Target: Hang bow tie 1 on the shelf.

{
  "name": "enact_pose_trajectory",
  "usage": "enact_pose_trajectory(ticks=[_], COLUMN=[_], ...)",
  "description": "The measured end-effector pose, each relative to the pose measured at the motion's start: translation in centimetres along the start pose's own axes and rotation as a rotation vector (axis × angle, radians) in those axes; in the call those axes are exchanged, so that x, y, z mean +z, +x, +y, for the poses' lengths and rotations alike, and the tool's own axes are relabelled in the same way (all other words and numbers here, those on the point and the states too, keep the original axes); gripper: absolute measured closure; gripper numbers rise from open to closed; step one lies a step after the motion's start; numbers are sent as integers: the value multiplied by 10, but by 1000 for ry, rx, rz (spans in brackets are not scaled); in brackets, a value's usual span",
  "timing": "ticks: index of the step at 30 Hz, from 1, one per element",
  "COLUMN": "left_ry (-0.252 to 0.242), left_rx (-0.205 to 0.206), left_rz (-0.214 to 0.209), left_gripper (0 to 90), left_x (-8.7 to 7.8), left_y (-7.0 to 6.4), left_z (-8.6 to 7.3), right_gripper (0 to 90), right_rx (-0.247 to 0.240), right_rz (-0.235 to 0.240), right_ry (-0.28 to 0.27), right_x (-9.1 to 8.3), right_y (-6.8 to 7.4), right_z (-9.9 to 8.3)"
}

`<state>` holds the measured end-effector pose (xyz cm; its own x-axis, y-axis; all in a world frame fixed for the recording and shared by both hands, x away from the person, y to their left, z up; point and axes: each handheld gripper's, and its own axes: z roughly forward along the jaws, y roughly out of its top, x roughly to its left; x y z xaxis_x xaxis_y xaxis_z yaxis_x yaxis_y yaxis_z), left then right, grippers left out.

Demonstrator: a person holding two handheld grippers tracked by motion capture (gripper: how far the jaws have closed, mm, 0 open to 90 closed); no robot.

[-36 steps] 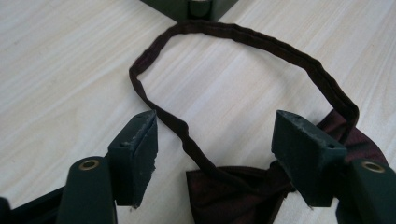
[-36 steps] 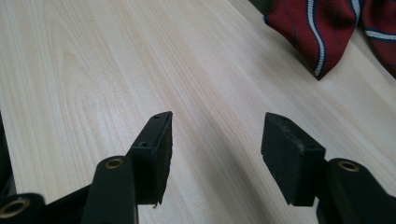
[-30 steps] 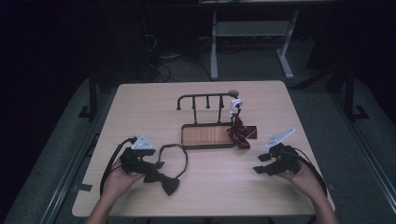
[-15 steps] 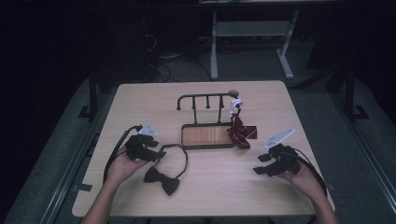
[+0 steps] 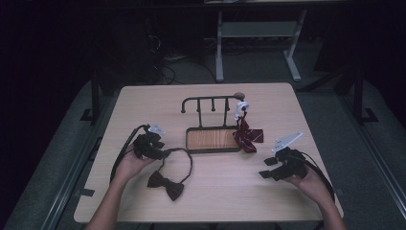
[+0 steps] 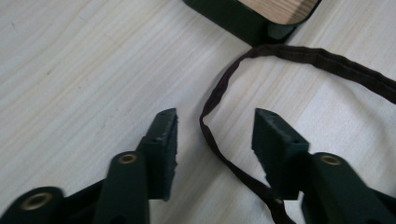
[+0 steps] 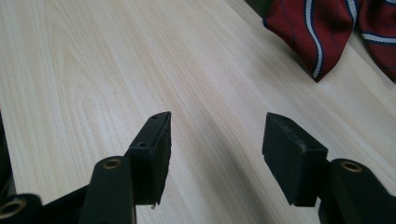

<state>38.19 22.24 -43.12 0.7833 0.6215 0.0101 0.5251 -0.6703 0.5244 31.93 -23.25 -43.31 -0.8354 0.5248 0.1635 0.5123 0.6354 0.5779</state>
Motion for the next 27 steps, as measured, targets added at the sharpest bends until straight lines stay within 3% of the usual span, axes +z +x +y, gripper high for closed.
enact_pose_trajectory(ticks=[5,9,15,27], left_ry=[38,45,52,81], left_rx=[-14,-21,-2,19], left_rz=[39,46,29,45], left_gripper=[601,630,674,726], left_x=[3,5,7,10], left_y=[-1,-1,-4,-7], left_z=[-5,-7,-7,-7], right_gripper=[418,418,422,424], right_rx=[-2,1,-5,-19], right_rz=[-3,-1,-2,-7], right_ry=[-19,-22,-12,-12], right_x=[-3,-4,0,0], right_y=[-1,-1,1,1], right_z=[-1,-1,0,-1])
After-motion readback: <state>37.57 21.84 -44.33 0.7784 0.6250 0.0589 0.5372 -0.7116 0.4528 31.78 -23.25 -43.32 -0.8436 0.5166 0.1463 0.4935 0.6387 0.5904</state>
